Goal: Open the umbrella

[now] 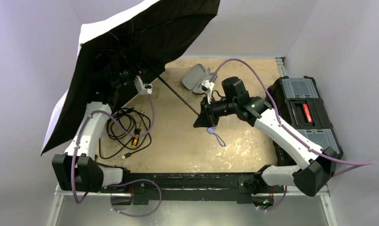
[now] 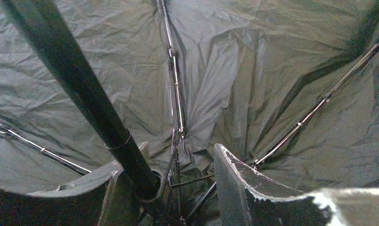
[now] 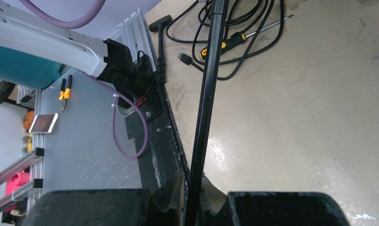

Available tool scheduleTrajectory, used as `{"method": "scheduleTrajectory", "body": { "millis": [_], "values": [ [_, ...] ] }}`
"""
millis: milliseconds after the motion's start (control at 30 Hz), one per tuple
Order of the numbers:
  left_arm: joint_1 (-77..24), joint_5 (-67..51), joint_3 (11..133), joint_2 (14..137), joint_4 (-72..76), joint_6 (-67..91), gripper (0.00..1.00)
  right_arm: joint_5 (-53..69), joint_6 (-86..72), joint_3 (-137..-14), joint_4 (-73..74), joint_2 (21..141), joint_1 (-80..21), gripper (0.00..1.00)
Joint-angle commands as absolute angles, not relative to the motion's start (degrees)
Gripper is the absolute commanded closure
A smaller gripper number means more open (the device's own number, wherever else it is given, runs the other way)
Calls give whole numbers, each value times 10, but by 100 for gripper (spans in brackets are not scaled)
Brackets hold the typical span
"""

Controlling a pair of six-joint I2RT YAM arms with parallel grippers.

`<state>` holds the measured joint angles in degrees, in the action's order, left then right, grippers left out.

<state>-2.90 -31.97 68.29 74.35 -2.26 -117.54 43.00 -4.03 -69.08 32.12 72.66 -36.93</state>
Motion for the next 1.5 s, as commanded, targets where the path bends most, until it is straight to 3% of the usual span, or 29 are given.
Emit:
{"method": "scheduleTrajectory", "body": {
  "millis": [0, 100, 200, 267, 500, 667, 800, 867, 1033, 1067, 1133, 1233, 1333, 1467],
  "values": [
    [-22, -364, 662, 718, -83, -1258, 48, 489, -15, -707, 210, 696, -374, 100],
    [-21, -410, 665, 695, -117, -1234, 50, 489, -18, -707, 210, 698, -374, 100],
    [-21, -418, 670, 680, -155, -1227, 64, 485, -23, -705, 208, 696, -374, 100],
    [-21, -413, 657, 670, -163, -1233, 67, 483, -28, -702, 204, 696, -373, 100],
    [-31, -380, 588, 630, -157, -1284, 60, 483, -61, -696, 185, 699, -365, 100],
    [-69, -293, 552, 614, -104, -1250, 59, 483, -68, -688, 179, 699, -364, 100],
    [-89, -209, 563, 628, -63, -1205, 69, 480, -65, -685, 184, 699, -364, 100],
    [-89, -178, 573, 646, -32, -1192, 82, 477, -56, -683, 192, 696, -364, 100],
    [-87, -164, 628, 704, 59, -1171, 100, 482, -31, -674, 204, 697, -365, 100],
    [-88, -181, 641, 714, 67, -1167, 100, 489, -35, -675, 197, 700, -366, 96],
    [-88, -223, 664, 725, 59, -1176, 100, 491, -39, -683, 192, 706, -367, 61],
    [-88, -296, 671, 731, 67, -1196, 100, 481, -39, -697, 197, 718, -368, 43],
    [-89, -351, 672, 739, 84, -1210, 100, 477, -45, -693, 196, 730, -369, 42],
    [-94, -392, 681, 762, 141, -1207, 100, 474, -53, -700, 209, 761, -370, 51]
  ]
}}
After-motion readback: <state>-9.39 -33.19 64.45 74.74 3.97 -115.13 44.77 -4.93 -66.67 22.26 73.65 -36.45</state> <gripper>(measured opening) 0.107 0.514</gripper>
